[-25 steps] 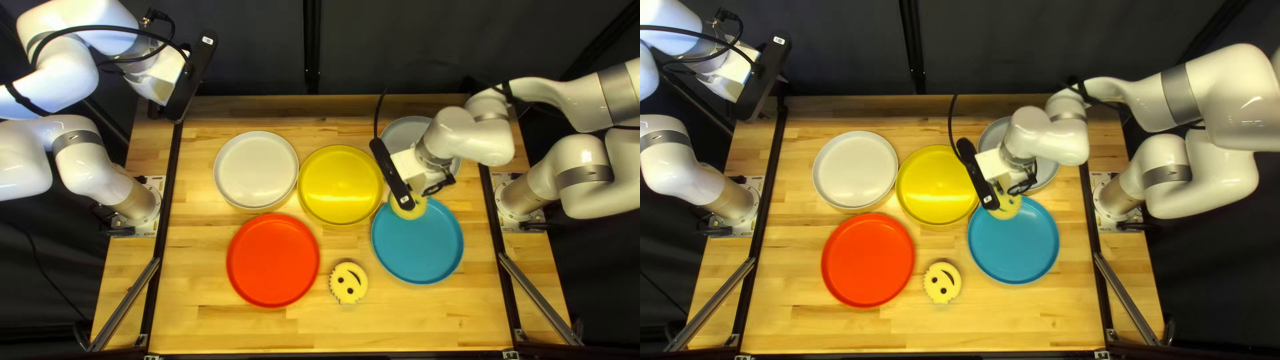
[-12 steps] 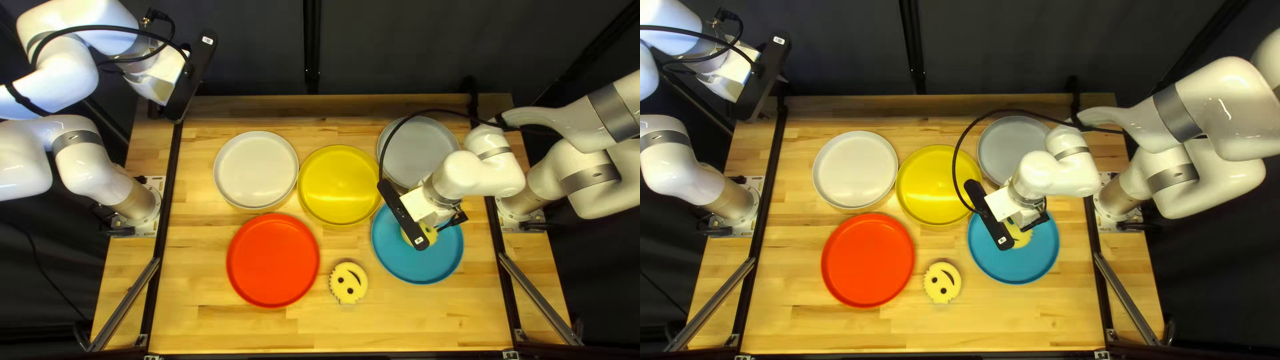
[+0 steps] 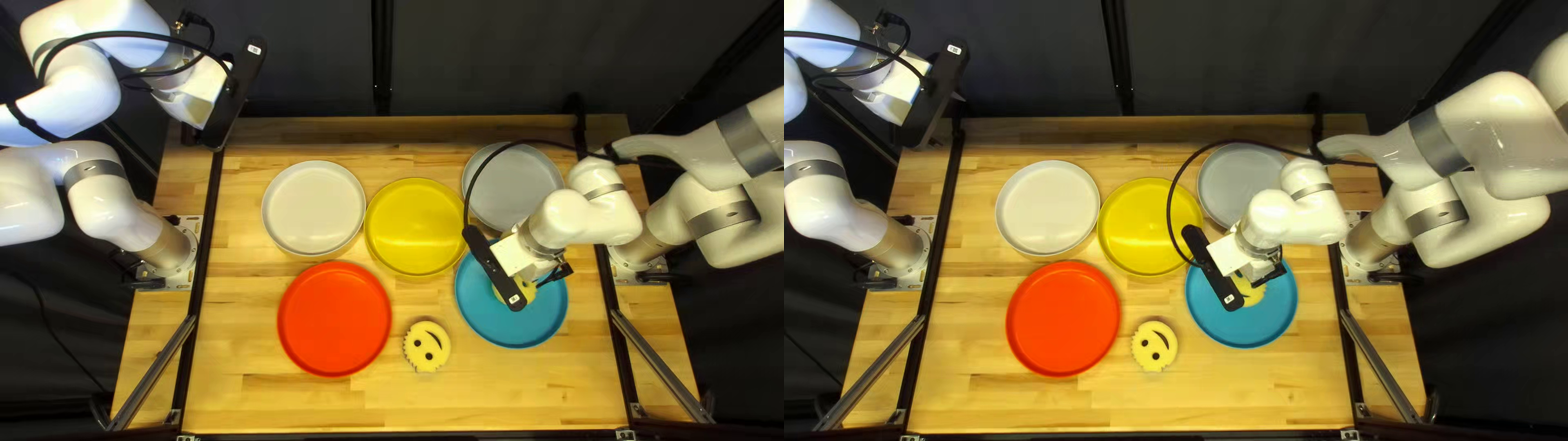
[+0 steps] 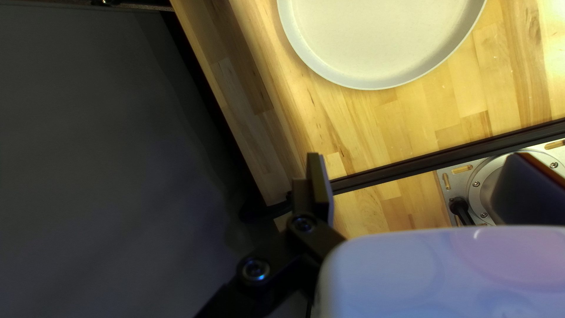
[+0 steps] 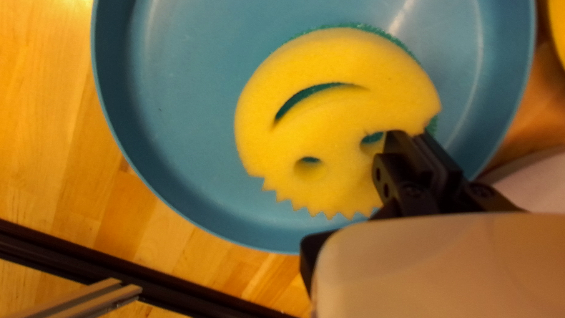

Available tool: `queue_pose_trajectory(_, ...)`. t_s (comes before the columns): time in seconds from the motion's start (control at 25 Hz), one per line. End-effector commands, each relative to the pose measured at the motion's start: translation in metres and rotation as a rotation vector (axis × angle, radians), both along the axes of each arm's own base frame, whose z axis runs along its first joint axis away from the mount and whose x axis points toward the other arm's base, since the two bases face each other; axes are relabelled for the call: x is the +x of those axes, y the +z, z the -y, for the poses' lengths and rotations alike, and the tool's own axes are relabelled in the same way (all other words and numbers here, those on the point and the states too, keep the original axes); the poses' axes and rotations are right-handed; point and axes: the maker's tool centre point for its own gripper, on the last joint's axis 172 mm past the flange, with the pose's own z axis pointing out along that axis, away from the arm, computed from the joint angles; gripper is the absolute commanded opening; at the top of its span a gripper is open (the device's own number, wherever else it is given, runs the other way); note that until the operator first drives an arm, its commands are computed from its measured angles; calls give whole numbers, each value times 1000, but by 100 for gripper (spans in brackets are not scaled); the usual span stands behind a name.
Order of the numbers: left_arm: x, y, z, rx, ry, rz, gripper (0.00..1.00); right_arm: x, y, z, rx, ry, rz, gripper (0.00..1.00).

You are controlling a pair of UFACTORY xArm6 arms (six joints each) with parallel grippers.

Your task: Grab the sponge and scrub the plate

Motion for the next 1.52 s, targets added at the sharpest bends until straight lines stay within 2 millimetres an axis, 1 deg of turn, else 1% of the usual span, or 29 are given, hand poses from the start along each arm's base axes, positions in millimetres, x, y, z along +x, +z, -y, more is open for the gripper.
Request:
queue_pose_trajectory(0.04, 0, 0, 0, 0, 0, 0, 100, -8, -5, -13, 2, 29, -17, 0)
queue_pose_trajectory(0.2, 0, 0, 0, 0, 0, 0, 100, -16, -3, -26, 13, 60, -23, 0)
queue_pose_trajectory(0.24, 0, 0, 0, 0, 0, 0, 100, -15, -2, -30, 12, 69, -22, 0)
queue_pose_trajectory(0.32, 0, 0, 0, 0, 0, 0, 100, -9, -2, -30, 10, 78, -21, 0)
queue_pose_trajectory(0.52, 0, 0, 0, 0, 0, 0, 100, 14, -11, -20, 8, 94, -14, 0)
queue_pose_trajectory(0.64, 0, 0, 0, 0, 0, 0, 100, 33, -15, -13, 6, 102, -6, 0)
queue_pose_trajectory(0.72, 0, 0, 0, 0, 0, 0, 100, 40, -15, -10, 5, 104, -2, 0)
queue_pose_trajectory(0.76, 0, 0, 0, 0, 0, 0, 100, 46, -14, -6, 3, 105, 2, 0)
queue_pose_trajectory(0.88, 0, 0, 0, 0, 0, 0, 100, 56, -12, -4, -1, 106, 10, 0)
queue_pose_trajectory(0.96, 0, 0, 0, 0, 0, 0, 100, 59, -12, -4, -4, 110, 12, 0)
queue_pose_trajectory(1.0, 0, 0, 0, 0, 0, 0, 100, 59, -13, -5, -4, 111, 12, 0)
queue_pose_trajectory(1.12, 0, 0, 0, 0, 0, 0, 100, 48, -14, -10, -5, 114, 8, 0)
queue_pose_trajectory(1.36, 0, 0, 0, 0, 0, 0, 100, 18, -16, -24, -3, 109, -3, 0)
queue_pose_trajectory(1.52, 0, 0, 0, 0, 0, 0, 100, -7, -14, -26, 1, 92, -17, 0)
